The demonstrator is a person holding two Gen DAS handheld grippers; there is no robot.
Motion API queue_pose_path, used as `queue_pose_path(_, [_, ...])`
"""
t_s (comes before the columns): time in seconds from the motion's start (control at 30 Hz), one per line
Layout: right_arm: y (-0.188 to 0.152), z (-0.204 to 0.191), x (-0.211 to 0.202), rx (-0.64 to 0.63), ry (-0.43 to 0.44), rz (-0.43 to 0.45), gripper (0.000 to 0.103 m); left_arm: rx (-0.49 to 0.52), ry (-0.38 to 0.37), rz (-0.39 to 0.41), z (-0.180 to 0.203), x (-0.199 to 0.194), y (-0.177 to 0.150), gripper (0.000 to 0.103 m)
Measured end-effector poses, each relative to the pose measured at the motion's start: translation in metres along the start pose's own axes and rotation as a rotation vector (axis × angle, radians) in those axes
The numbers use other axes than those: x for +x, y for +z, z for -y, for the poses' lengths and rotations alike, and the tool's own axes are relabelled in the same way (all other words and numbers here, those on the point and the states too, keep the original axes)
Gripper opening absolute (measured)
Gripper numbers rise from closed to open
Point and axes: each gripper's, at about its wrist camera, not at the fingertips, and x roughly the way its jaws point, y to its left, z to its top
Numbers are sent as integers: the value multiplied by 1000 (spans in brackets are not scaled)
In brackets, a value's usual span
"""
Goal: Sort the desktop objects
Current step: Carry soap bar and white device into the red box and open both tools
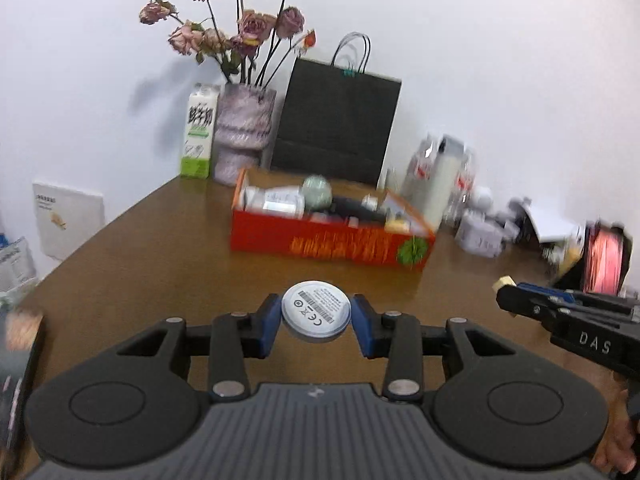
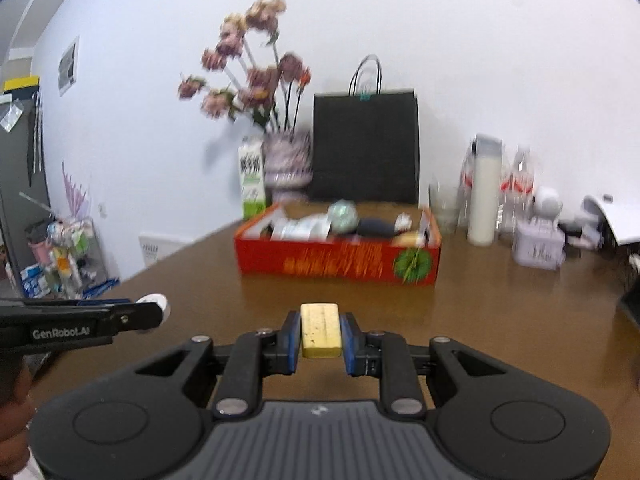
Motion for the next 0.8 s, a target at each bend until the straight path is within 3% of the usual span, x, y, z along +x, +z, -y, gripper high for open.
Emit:
queue_pose_path(0.17, [69, 30, 52, 2, 12, 41, 20, 0, -29, -9, -13, 77, 83, 39])
queue_pose_path(0.3, [127, 60, 118, 25, 24, 15, 20, 6, -41, -142, -21, 173, 130, 39])
queue_pose_path(0.4, [156, 83, 189, 69, 38, -81, 20, 25, -32, -215, -19, 245, 149, 39])
queue_pose_path(0.6, [164, 103, 330, 205, 88, -272, 20, -40, -42, -338, -16, 346, 149, 39])
queue_pose_path(0.67, [158, 102, 363, 241, 84, -316, 22, -49, 29, -343, -22, 362, 146, 51])
queue_pose_path(0.73, [153, 104, 385, 256, 53, -344, 25, -74, 35, -321, -34, 364, 147, 55])
queue_pose_path(0.8, [151, 110, 396, 295, 67, -346, 37, -115, 18, -298, -47, 357, 152, 66])
